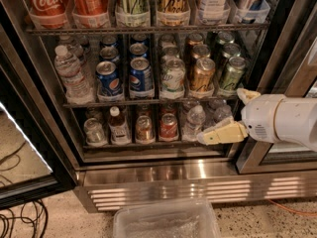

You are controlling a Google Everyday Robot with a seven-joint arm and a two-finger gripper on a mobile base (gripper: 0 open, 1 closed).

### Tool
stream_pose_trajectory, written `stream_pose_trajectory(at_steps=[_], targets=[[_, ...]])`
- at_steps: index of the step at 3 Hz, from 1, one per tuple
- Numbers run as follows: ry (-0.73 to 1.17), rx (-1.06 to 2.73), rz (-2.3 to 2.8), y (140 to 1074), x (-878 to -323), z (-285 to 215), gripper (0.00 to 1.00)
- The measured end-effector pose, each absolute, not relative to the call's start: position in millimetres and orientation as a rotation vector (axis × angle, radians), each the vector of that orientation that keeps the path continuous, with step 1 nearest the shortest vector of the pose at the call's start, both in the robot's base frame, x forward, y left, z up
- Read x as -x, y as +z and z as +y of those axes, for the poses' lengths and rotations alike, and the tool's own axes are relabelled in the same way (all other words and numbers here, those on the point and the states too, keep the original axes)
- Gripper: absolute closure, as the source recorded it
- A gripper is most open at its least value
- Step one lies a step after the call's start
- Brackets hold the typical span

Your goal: Pick green can from middle shelf of fridge

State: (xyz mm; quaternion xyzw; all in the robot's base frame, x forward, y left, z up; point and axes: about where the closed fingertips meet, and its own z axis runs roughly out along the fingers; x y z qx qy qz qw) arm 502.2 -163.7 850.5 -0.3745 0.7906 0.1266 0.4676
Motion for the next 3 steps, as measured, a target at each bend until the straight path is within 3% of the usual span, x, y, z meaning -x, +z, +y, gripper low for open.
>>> stream_pose_trajectory(at_steps=[3], targets=[[0.283, 0.680, 1.749, 861, -543, -188, 0.02]])
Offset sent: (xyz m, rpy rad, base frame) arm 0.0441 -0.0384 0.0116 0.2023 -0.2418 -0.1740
